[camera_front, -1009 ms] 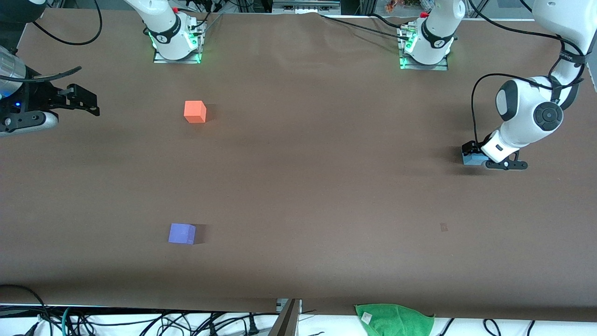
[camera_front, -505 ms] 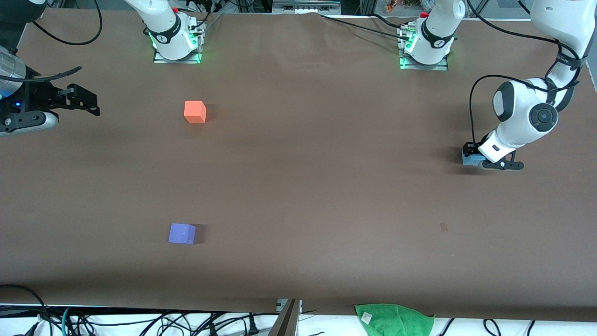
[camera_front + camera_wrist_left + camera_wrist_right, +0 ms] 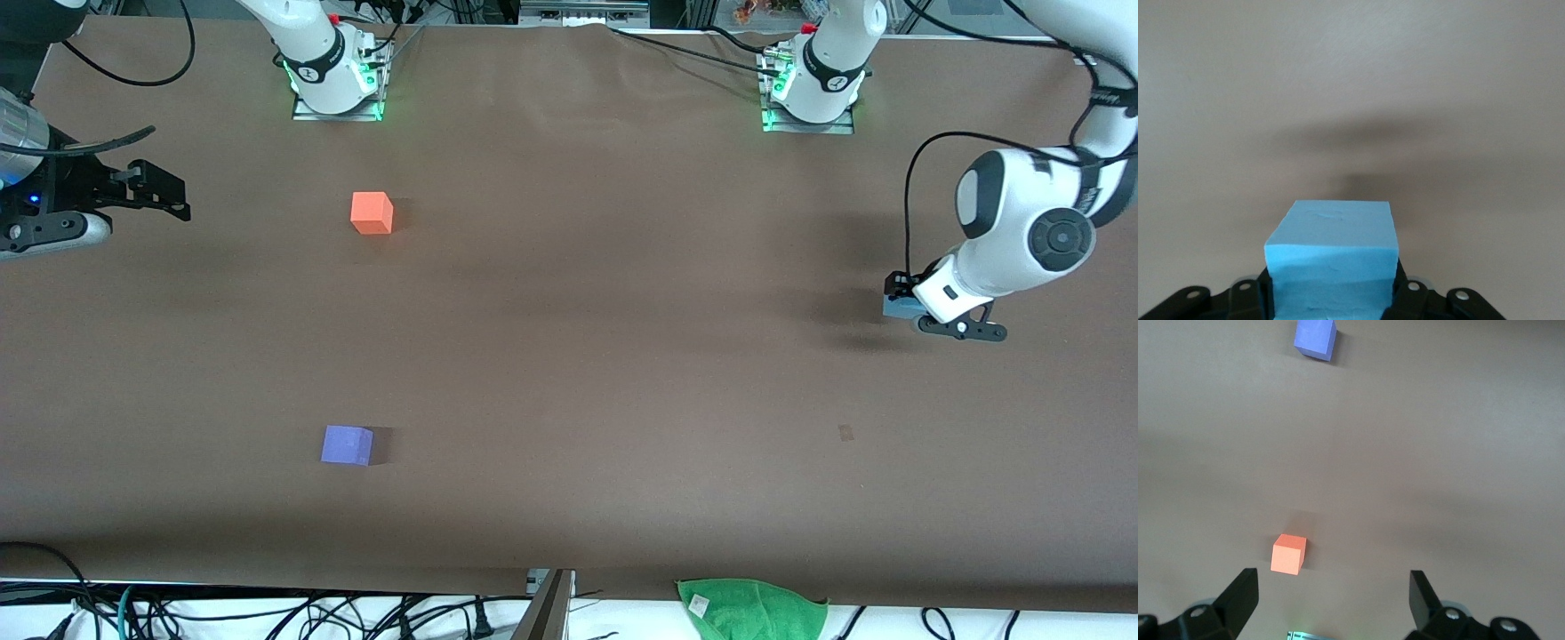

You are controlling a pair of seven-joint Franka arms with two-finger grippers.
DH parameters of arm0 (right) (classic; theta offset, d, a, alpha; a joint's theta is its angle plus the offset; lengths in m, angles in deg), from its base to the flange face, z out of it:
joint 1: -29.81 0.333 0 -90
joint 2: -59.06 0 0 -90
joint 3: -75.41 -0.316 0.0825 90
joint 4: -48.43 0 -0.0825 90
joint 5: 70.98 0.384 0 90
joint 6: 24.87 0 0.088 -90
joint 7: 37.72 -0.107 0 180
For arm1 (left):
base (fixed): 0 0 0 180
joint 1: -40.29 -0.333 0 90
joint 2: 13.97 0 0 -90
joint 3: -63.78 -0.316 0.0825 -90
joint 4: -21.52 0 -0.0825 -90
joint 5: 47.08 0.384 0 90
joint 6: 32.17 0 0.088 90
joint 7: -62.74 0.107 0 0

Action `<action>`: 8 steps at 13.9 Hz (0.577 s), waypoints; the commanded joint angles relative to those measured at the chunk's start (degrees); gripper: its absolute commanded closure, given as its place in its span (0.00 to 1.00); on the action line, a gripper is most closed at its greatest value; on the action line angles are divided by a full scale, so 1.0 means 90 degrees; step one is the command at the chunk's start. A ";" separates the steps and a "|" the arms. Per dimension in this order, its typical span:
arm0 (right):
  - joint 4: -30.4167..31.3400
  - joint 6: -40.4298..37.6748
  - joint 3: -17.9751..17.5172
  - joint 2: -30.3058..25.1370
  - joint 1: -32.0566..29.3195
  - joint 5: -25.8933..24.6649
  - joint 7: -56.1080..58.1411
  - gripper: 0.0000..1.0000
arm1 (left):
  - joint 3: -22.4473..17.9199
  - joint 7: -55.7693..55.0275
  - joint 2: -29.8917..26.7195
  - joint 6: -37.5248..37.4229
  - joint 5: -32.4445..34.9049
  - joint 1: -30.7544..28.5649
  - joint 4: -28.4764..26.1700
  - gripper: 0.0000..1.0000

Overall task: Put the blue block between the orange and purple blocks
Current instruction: 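Close the left gripper on the light-blue cube and lift it, then carry the blue cube with the left gripper toward the table's middle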

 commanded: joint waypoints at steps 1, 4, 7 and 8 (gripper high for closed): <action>-0.0130 -0.0022 -0.0009 0.0056 -0.0048 0.0108 -0.0002 0.00 | 0.0741 -0.0563 0.0141 -0.1383 -0.0310 0.0002 0.1106 0.86; -0.0130 -0.0022 0.0001 0.0066 -0.0048 0.0118 0.0008 0.00 | 0.1678 -0.1208 0.0492 -0.1573 -0.0566 0.0196 0.1616 0.83; -0.0130 -0.0022 0.0001 0.0066 -0.0048 0.0128 -0.0002 0.00 | 0.1760 -0.2302 0.1184 -0.1544 -0.0566 0.1355 0.2415 0.85; -0.0130 -0.0022 0.0001 0.0066 -0.0048 0.0128 -0.0002 0.00 | 0.1759 -0.2798 0.1486 -0.1534 -0.0566 0.1814 0.2766 0.86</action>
